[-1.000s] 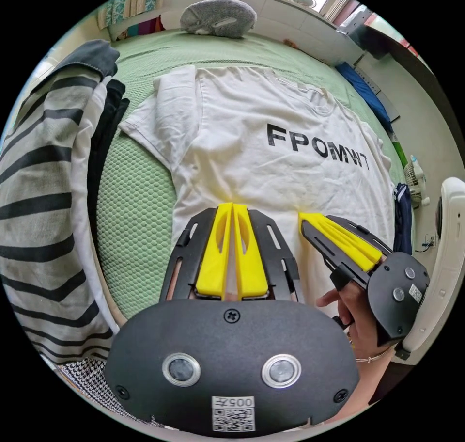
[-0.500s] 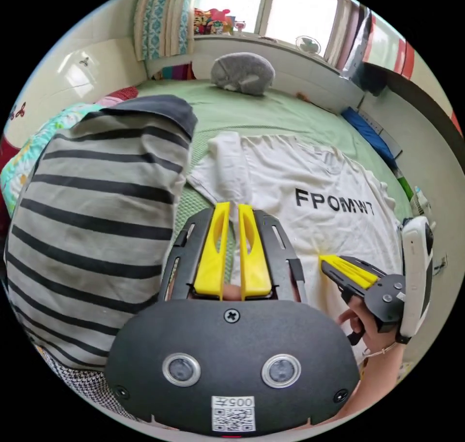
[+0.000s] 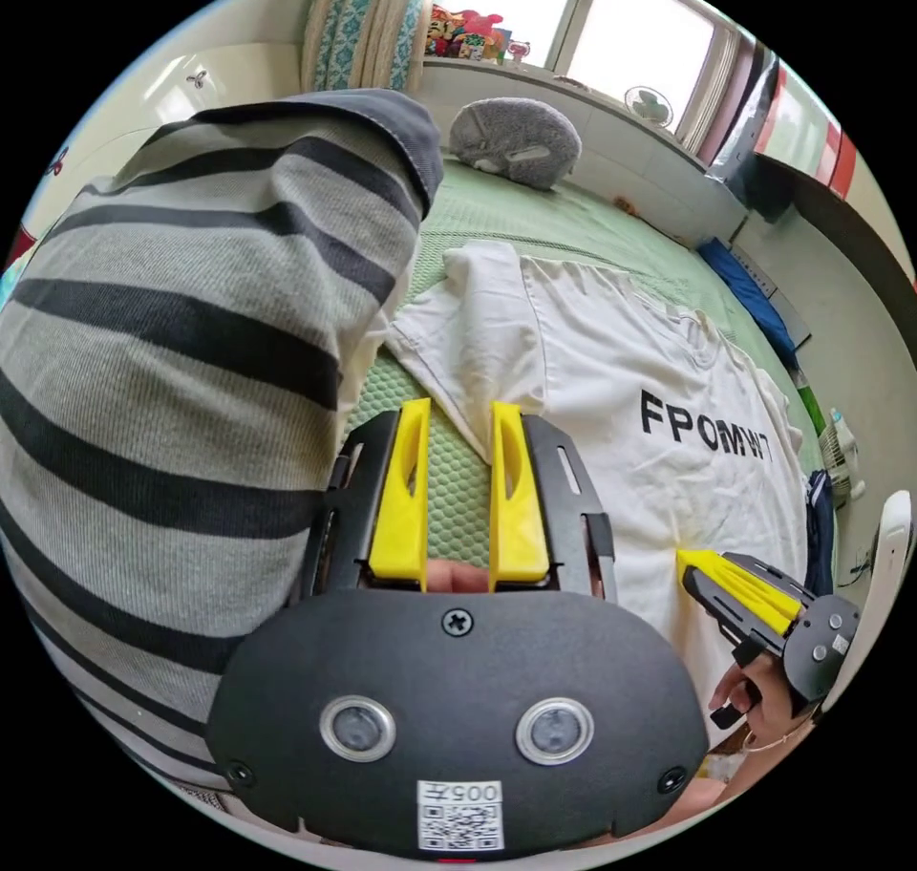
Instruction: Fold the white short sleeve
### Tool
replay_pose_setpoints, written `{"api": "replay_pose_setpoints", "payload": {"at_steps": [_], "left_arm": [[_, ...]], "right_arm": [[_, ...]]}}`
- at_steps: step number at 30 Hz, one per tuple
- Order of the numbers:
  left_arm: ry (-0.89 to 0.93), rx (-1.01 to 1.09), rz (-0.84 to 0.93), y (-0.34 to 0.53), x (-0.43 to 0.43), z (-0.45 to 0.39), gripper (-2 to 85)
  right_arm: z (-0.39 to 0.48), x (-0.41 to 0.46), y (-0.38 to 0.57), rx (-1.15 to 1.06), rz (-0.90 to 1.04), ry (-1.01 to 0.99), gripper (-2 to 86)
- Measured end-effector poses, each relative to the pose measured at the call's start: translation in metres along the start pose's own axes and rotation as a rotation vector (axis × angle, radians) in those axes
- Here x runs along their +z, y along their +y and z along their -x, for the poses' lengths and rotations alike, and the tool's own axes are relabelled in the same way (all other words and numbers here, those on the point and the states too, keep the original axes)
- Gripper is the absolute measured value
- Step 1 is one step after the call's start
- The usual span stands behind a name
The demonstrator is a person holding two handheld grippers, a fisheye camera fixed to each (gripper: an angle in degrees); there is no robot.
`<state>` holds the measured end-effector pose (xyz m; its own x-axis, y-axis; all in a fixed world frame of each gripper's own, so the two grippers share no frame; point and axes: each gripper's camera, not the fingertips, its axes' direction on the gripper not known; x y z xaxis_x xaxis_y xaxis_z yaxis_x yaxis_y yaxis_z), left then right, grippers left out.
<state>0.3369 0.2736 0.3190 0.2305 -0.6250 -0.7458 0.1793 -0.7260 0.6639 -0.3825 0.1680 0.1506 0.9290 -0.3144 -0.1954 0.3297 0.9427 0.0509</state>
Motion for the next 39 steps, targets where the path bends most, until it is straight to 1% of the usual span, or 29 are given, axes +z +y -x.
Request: {"api": "replay_pose_setpoints", "payload": {"at_steps": [3, 5, 8, 10, 13, 16, 17, 18, 20, 23, 28, 30, 33, 35, 37, 39], "left_arm": [[0.039, -0.008, -0.016, 0.001, -0.005, -0.001, 4.4], [0.04, -0.005, -0.044, 0.002, -0.012, -0.005, 3.4], [-0.014, 0.096, -0.081, 0.001, -0.026, -0.025, 3.0], [-0.036, 0.184, -0.062, 0.0, -0.034, -0.041, 3.3], [-0.014, 0.313, -0.05, 0.003, -0.041, -0.066, 4.1], [0.009, 0.413, 0.042, 0.005, -0.032, -0.088, 6.4], [0.027, 0.434, 0.102, 0.006, -0.024, -0.093, 7.9], [0.046, 0.432, 0.152, 0.005, -0.017, -0.095, 9.2], [0.07, 0.403, 0.166, 0.001, -0.017, -0.092, 10.8], [0.073, 0.335, 0.07, -0.012, -0.039, -0.075, 11.7], [0.057, 0.265, 0.045, -0.025, -0.05, -0.042, 12.5], [0.096, 0.251, 0.098, -0.031, -0.051, -0.027, 13.1], [0.172, 0.213, 0.107, -0.036, -0.055, -0.005, 13.4], [0.186, 0.181, 0.1, -0.039, -0.056, 0.008, 13.5], [0.199, 0.159, 0.1, -0.041, -0.053, 0.019, 13.5], [0.21, 0.162, 0.113, -0.044, -0.047, 0.029, 13.2]], "right_arm": [[-0.001, 0.0, 0.002, -0.003, -0.003, 0.001, -1.5], [-0.002, 0.0, 0.003, 0.004, -0.003, 0.001, -1.5], [-0.003, 0.0, 0.005, 0.008, -0.007, 0.011, -1.4], [-0.003, 0.0, 0.007, 0.0, -0.007, 0.025, -1.5], [-0.005, 0.0, 0.008, 0.003, 0.001, 0.031, -1.5], [-0.016, -0.001, 0.01, 0.048, 0.01, -0.013, -1.5], [-0.022, -0.001, 0.012, 0.068, 0.01, -0.04, -1.5], [-0.028, -0.001, 0.014, 0.086, 0.008, -0.071, -1.5], [-0.037, -0.003, 0.018, 0.104, -0.003, -0.116, -1.4], [-0.052, -0.01, 0.028, 0.124, -0.085, -0.184, -1.3], [-0.059, -0.03, 0.046, 0.065, -0.25, -0.272, -0.6], [-0.053, -0.038, 0.052, 0.004, -0.308, -0.328, 1.8], [-0.043, -0.047, 0.053, -0.055, -0.362, -0.349, 4.8], [-0.039, -0.055, 0.046, -0.08, -0.391, -0.336, 6.4], [-0.039, -0.064, 0.032, -0.098, -0.433, -0.33, 7.2], [-0.039, -0.074, -0.002, -0.098, -0.461, -0.341, 7.4]]}}
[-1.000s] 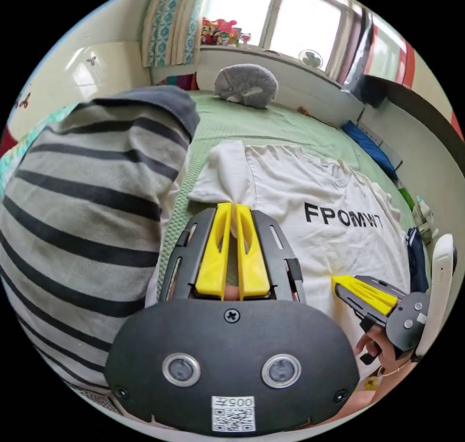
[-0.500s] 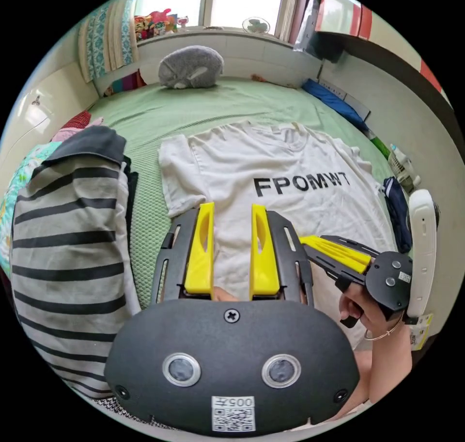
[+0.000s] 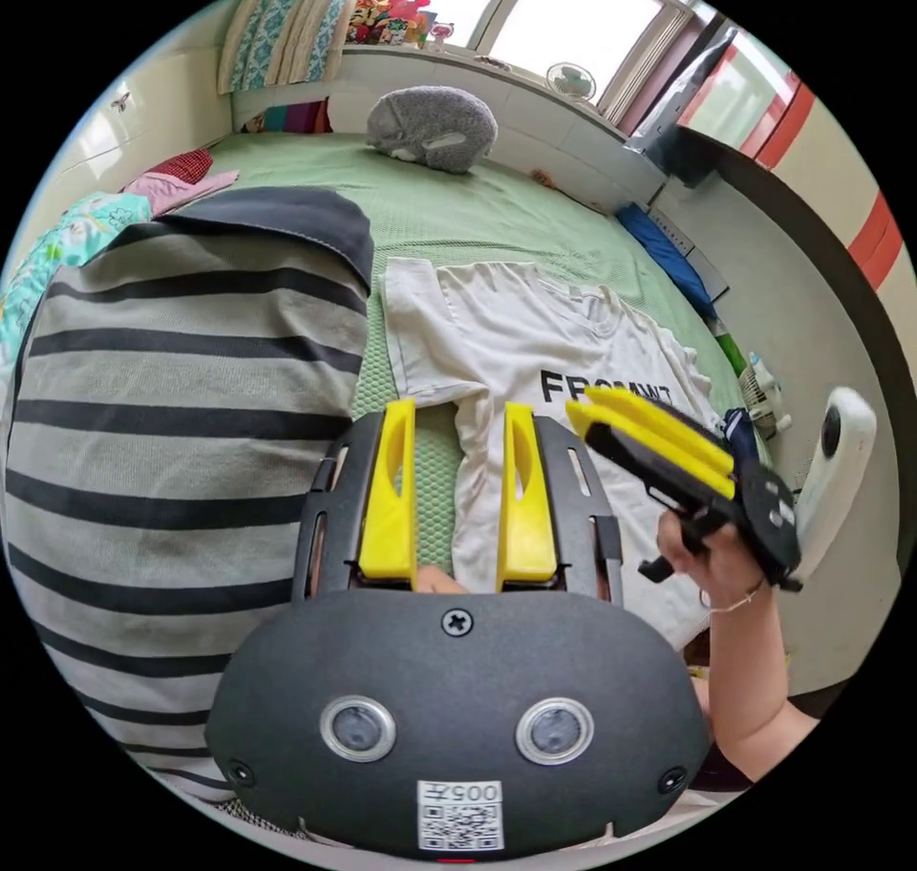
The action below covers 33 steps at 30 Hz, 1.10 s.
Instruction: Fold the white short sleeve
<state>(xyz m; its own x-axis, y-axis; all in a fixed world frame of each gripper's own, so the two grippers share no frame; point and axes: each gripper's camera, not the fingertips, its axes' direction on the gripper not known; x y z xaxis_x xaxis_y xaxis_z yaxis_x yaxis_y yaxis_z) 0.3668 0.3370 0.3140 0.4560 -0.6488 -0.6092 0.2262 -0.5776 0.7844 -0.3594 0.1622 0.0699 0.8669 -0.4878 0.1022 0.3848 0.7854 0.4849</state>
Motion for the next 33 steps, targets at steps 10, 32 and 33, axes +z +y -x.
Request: {"api": "replay_pose_setpoints", "payload": {"at_steps": [10, 32, 33], "left_arm": [[0.055, 0.012, 0.001, -0.006, 0.001, 0.03, 11.3], [0.102, 0.039, 0.008, -0.015, 0.011, 0.045, 10.9], [0.097, 0.042, 0.01, -0.016, 0.011, 0.043, 11.0]], "right_arm": [[0.031, 0.107, -0.122, -0.033, 0.181, 0.057, 7.2], [-0.08, 0.055, -0.119, 0.33, 0.115, -0.06, -0.8], [-0.097, 0.051, -0.11, 0.37, 0.12, -0.038, -0.8]]}}
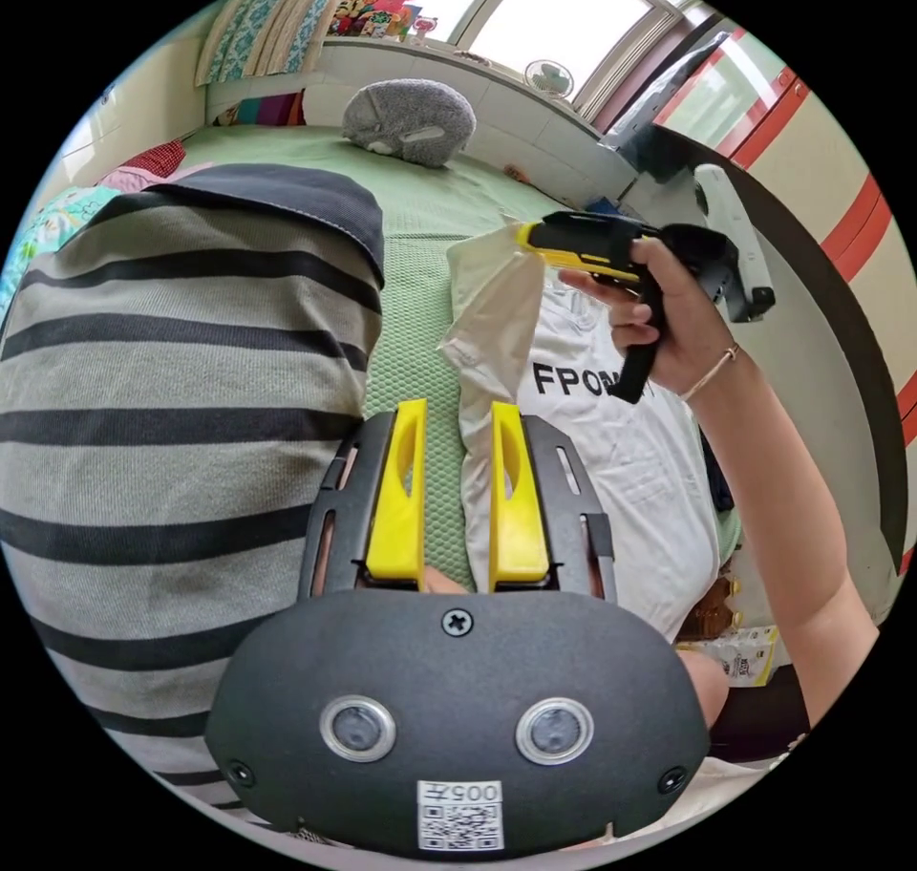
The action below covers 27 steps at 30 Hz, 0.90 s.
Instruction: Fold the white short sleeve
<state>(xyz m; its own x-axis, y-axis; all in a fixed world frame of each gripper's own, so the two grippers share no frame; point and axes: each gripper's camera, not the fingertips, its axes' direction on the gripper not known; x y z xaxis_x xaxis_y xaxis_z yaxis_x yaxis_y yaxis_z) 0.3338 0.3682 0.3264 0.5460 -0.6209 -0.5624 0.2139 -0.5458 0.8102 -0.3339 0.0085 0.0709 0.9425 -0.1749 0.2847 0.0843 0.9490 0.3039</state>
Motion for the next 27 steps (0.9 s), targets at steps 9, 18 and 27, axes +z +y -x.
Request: {"api": "replay_pose_setpoints", "payload": {"at_steps": [9, 18, 27], "left_arm": [[-0.11, 0.055, 0.055, -0.008, 0.017, -0.024, 12.1], [-0.144, 0.06, 0.079, -0.014, 0.031, -0.034, 12.8], [-0.104, 0.059, 0.083, -0.023, 0.039, -0.033, 13.0]], "right_arm": [[-0.031, -0.009, 0.029, -0.054, 0.062, 0.117, 5.3], [0.07, 0.05, 0.052, -0.301, 0.146, 0.192, 7.3], [0.069, 0.007, 0.082, -0.218, -0.065, 0.346, -0.6]]}}
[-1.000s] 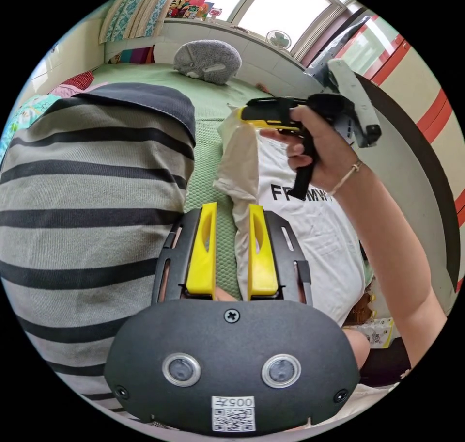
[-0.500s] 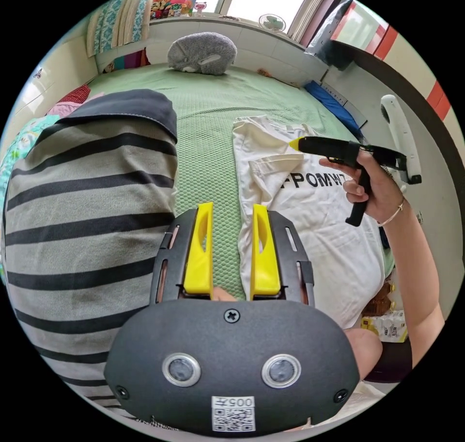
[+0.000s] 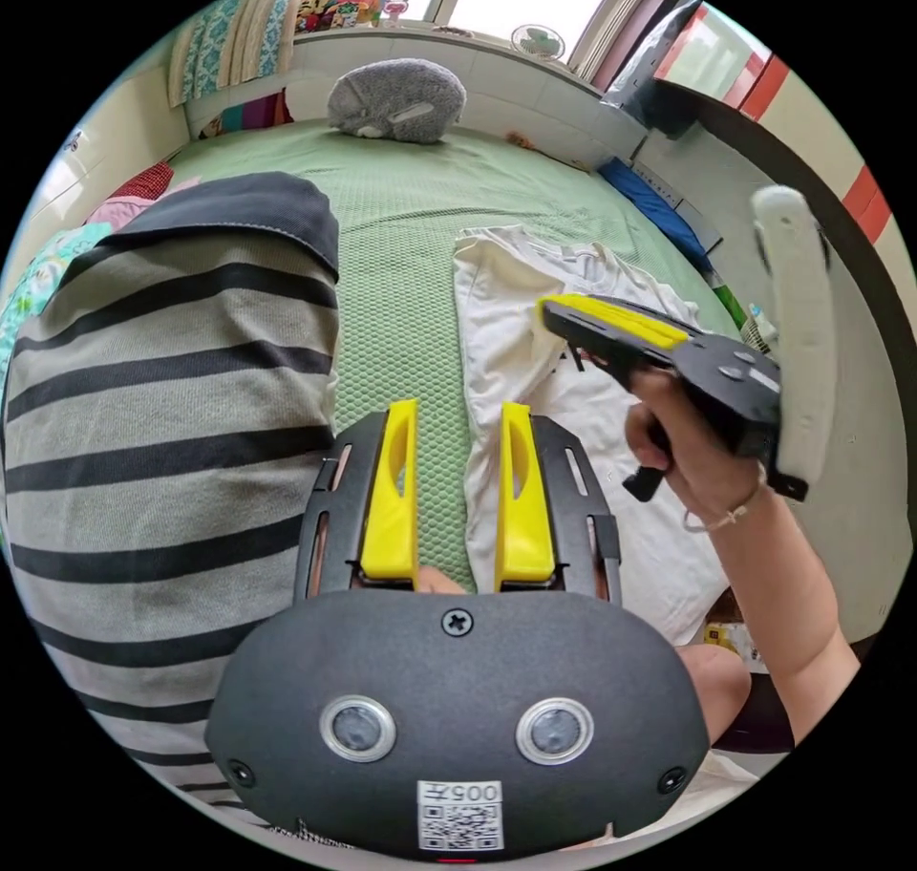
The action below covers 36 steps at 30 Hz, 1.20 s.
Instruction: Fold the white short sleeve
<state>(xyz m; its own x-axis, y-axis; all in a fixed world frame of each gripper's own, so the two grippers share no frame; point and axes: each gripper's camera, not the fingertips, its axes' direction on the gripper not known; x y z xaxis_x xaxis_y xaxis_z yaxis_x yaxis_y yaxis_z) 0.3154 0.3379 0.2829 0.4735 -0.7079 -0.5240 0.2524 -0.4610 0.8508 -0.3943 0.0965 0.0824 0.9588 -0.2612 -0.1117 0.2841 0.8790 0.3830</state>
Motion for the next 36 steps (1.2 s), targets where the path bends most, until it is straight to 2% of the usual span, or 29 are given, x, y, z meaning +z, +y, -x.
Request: {"api": "replay_pose_setpoints", "payload": {"at_steps": [4, 9, 11, 17, 25, 30, 32, 36], "left_arm": [[0.019, 0.009, 0.014, -0.002, 0.006, -0.002, 13.1], [0.006, 0.033, 0.027, -0.003, 0.012, -0.013, 13.2], [0.005, 0.042, 0.029, -0.003, 0.015, -0.018, 13.2], [-0.034, 0.064, 0.059, -0.008, 0.033, -0.032, 13.3], [-0.015, 0.034, 0.094, -0.021, 0.062, -0.032, 13.2], [0.015, 0.001, 0.121, -0.027, 0.074, -0.021, 12.4], [0.02, -0.032, 0.118, -0.028, 0.073, -0.017, 11.2], [-0.04, 0.008, 0.123, -0.029, 0.072, -0.017, 6.9]], "right_arm": [[-0.031, -0.024, 0.036, 0.083, 0.027, -0.072, -1.3], [-0.046, -0.002, 0.088, 0.066, 0.225, -0.042, -1.1], [-0.052, -0.009, 0.092, 0.078, 0.196, -0.062, -0.7], [-0.055, -0.032, 0.035, 0.033, 0.042, -0.178, 3.7], [-0.022, 0.03, -0.065, -0.109, 0.106, -0.164, 7.0], [-0.001, 0.088, -0.092, -0.242, 0.184, 0.005, 5.9], [0.0, 0.1, -0.095, -0.217, 0.173, 0.044, 3.0], [0.001, 0.1, -0.103, -0.178, 0.078, -0.007, -1.1]]}}
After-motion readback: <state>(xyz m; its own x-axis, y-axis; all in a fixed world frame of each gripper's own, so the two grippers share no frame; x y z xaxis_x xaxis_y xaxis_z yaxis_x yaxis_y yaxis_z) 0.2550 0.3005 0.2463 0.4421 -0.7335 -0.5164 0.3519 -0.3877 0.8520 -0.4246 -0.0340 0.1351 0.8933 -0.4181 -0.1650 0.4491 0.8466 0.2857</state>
